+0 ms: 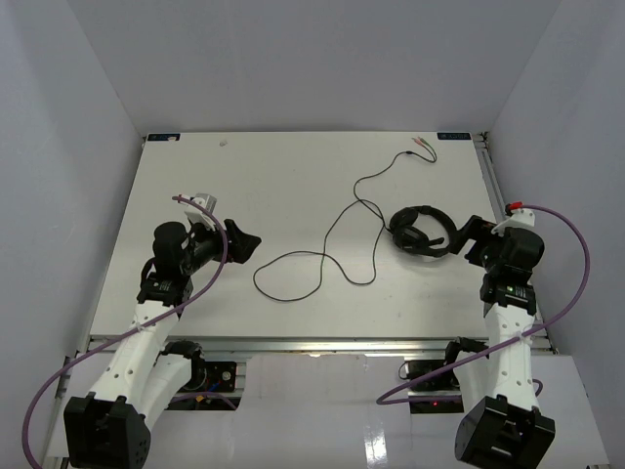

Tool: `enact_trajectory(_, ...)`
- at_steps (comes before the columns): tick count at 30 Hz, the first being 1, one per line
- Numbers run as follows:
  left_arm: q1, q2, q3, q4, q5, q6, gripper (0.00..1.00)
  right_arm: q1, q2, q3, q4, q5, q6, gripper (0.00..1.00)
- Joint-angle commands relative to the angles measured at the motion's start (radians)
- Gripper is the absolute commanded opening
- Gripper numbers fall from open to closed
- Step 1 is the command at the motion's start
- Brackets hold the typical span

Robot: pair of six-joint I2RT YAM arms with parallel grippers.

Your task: Wrap the headphones

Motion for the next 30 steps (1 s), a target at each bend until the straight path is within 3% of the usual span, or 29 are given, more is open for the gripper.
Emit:
enact_trajectory(1,-0.006,-0.019,0.029,0.014,0.017,0.016,0.98,-0.006,-0.012,0.039,0.041,-0.029,-0.011,0.90)
enact_trajectory(5,-0.009,-0.029,0.029,0.011,0.015,0.018,0.98,-0.006,-0.035,-0.019,0.069,-0.192,-0.167,0.90)
enact_trajectory(8,-0.014,-0.032,0.030,0.009,0.014,0.018,0.98,-0.006,-0.012,0.024,-0.048,-0.466,-0.474,0.90)
enact_trajectory(12,-0.015,-0.032,0.033,0.011,0.019,0.017,0.98,-0.003,0.118,0.164,-0.229,-0.470,-0.602,0.90)
enact_trajectory(18,-0.020,-0.046,0.034,0.001,0.013,0.020,0.98,-0.005,0.378,0.324,-0.228,-0.295,-0.330,0.90)
enact_trajectory(24,-0.025,-0.063,0.036,-0.003,0.007,0.026,0.98,-0.004,0.520,0.455,-0.216,-0.155,-0.101,0.91)
enact_trajectory(28,-0.026,-0.066,0.039,-0.002,0.019,0.023,0.98,-0.005,0.599,0.460,-0.193,-0.072,-0.033,0.99)
enact_trajectory(30,-0.024,-0.070,0.038,-0.001,0.019,0.023,0.98,0.002,0.640,0.456,-0.165,-0.033,-0.015,0.91)
